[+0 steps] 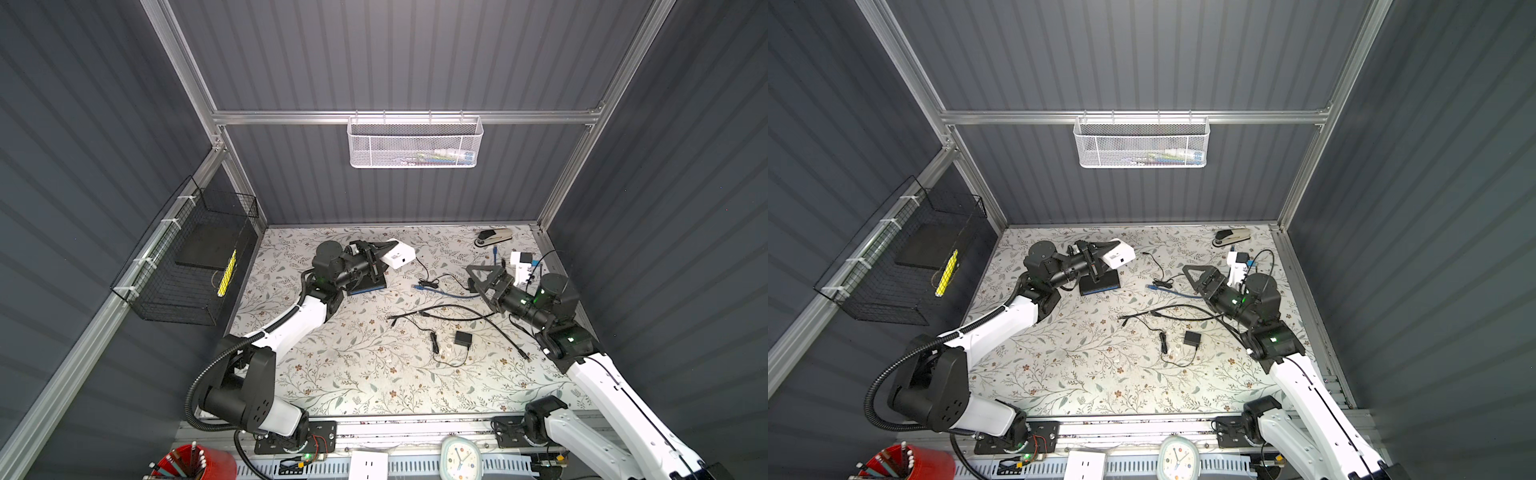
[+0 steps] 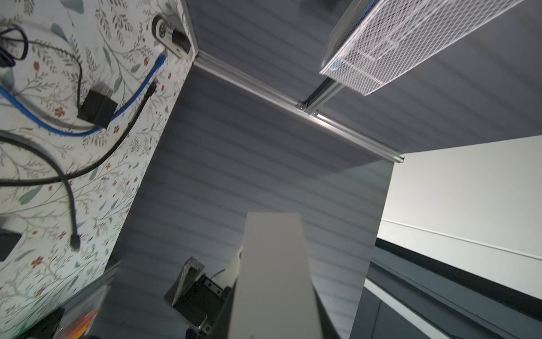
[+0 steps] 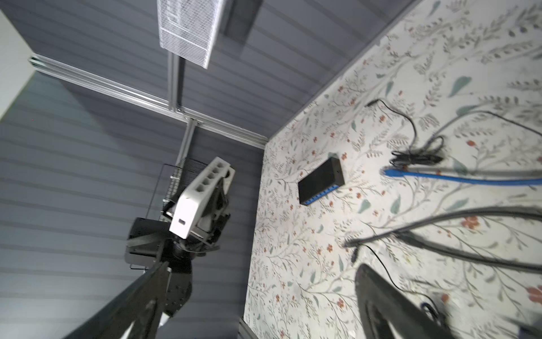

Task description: Insert the plug into the switch port

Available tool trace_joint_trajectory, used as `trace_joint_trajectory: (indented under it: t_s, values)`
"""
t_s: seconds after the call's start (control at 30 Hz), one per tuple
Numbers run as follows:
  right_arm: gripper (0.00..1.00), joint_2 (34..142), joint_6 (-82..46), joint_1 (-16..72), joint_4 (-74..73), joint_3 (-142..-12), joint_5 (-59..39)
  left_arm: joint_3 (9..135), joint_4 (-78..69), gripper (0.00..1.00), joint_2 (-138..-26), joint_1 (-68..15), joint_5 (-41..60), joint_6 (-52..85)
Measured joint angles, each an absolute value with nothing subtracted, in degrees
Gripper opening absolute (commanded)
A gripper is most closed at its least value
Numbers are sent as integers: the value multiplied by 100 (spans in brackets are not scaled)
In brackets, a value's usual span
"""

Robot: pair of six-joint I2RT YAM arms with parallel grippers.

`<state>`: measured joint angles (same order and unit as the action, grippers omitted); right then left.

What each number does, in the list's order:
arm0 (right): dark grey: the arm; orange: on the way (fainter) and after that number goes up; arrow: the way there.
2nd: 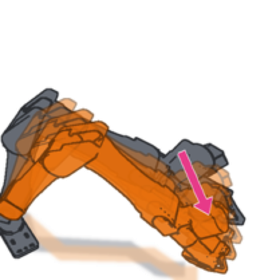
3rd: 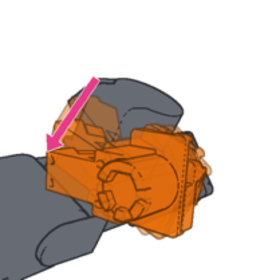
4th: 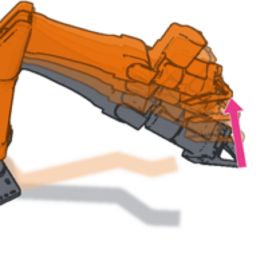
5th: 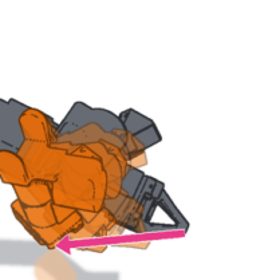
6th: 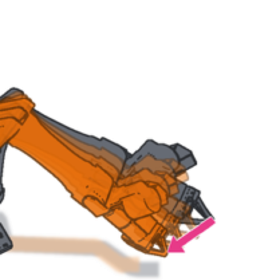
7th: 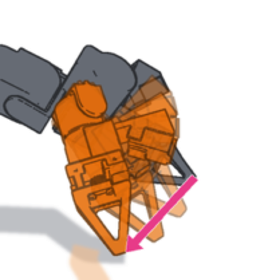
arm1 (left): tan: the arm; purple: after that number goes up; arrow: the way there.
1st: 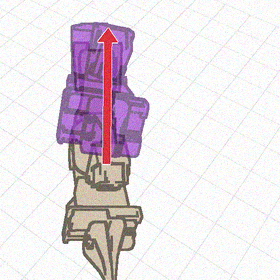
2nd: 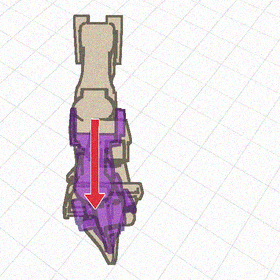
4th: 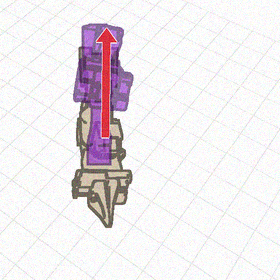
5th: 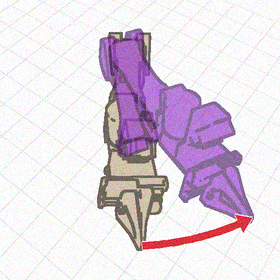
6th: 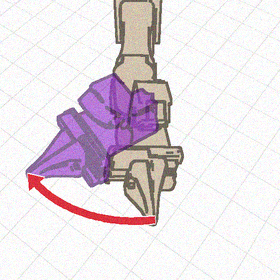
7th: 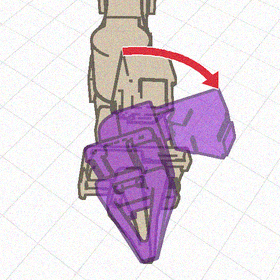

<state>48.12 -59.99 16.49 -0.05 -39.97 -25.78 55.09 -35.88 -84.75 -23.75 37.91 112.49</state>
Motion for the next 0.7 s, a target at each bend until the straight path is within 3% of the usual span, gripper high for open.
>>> trace_joint_trajectory:
  t_s: [0.33, 0.7]
  values:
    - [99, 4630, -5887, 1649, -353, -3717, -3046, 5551, -3148, 0, -8475, -2373, 4611, 10849]
    - [99, 4654, -5393, 1660, -467, -3664, -3361, 5555, -2790, 0, -8335, -2338, 4759, 10302]
